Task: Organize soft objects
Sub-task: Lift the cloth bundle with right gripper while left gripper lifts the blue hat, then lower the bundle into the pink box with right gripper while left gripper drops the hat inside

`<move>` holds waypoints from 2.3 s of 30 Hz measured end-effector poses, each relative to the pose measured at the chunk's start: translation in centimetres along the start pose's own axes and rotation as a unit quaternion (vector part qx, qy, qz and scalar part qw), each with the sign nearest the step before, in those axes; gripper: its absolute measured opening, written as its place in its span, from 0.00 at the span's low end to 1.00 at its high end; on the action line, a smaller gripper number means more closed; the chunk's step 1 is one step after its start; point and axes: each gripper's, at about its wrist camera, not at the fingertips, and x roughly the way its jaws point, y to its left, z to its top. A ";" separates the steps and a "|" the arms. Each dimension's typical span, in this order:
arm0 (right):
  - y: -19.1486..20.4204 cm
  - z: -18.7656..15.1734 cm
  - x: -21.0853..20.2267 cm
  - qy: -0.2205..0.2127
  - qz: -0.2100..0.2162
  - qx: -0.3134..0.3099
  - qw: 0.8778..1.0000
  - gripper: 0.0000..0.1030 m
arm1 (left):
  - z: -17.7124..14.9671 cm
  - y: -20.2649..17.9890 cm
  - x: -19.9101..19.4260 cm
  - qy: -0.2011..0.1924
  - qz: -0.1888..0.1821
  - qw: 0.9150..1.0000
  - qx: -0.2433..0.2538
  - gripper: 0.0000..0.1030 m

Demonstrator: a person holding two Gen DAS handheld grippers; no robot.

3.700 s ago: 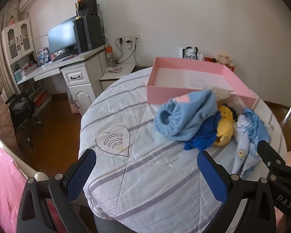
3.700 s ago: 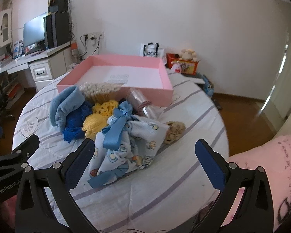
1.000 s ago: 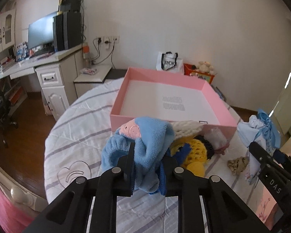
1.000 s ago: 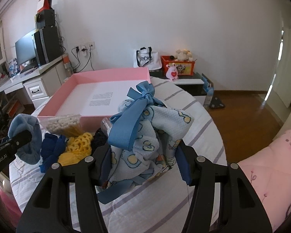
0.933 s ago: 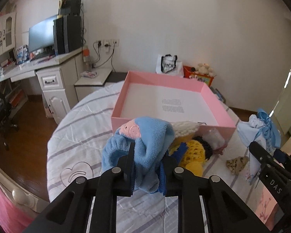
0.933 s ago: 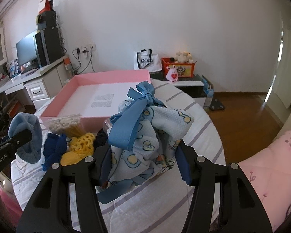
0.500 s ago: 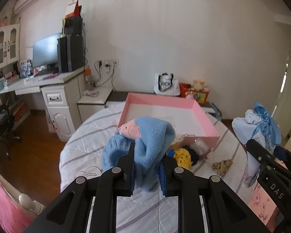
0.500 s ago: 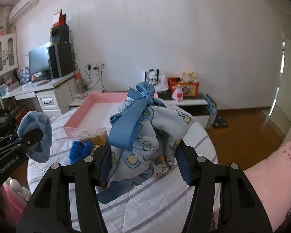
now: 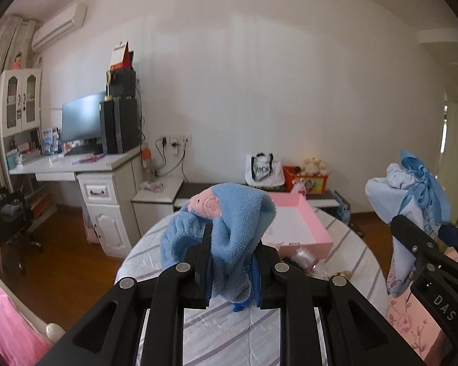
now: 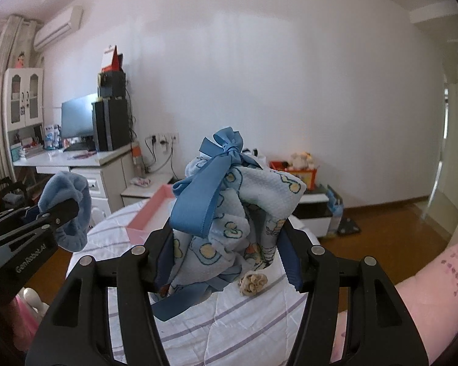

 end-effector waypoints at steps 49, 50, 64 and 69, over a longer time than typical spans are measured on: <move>1.6 1.2 1.2 0.001 0.003 -0.017 1.000 0.55 | 0.0 0.3 1.0 0.011 -0.012 1.000 0.008 0.17; 1.7 1.3 1.9 0.006 0.003 -0.017 1.000 0.55 | 0.4 0.3 1.7 0.015 -0.013 1.000 0.008 0.17; 0.8 2.1 12.4 0.070 0.003 0.000 0.998 0.55 | 7.7 -1.0 15.7 0.087 -0.009 0.996 0.014 0.17; 0.7 2.1 16.6 0.097 -0.003 0.005 0.995 0.55 | 10.4 -1.5 22.8 0.123 -0.008 0.992 0.020 0.17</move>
